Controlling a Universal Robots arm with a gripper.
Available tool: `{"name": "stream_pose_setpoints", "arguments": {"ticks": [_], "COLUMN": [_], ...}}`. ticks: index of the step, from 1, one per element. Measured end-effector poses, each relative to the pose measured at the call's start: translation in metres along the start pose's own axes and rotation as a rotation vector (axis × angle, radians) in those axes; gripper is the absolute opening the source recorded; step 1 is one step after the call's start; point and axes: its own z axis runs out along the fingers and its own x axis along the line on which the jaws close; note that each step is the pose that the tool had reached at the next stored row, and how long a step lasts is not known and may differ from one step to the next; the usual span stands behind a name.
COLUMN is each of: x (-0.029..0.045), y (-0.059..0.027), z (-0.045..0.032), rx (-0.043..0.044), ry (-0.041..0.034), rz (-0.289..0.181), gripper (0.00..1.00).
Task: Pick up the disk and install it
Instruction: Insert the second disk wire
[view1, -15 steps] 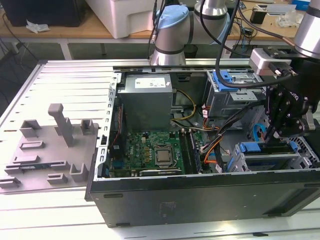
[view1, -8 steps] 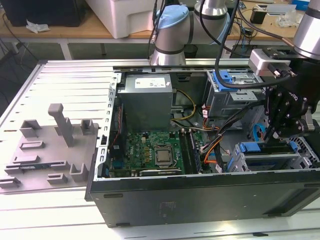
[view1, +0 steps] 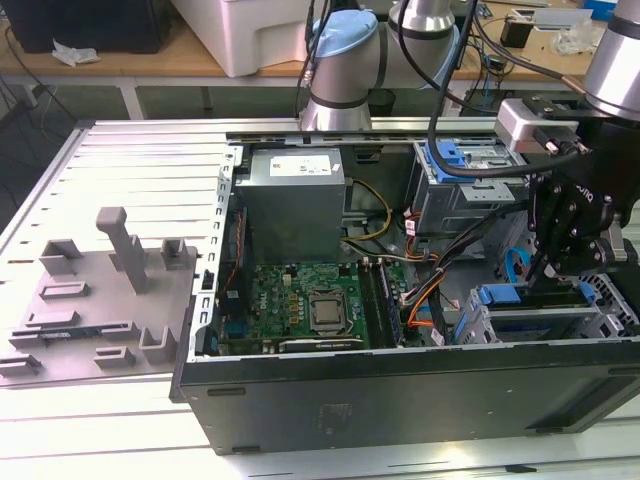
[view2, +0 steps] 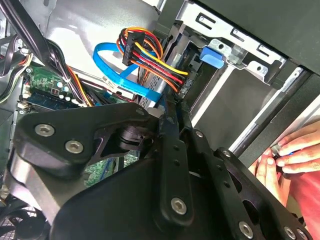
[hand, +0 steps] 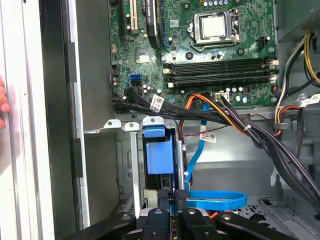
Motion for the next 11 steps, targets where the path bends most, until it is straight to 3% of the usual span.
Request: {"name": "stream_pose_setpoints", "arguments": {"ticks": [11], "x": [-0.0001], "y": [0.0], "z": [0.001], "rx": [0.0], "ry": [-0.0001], "rz": [0.0], "gripper": [0.16]}}
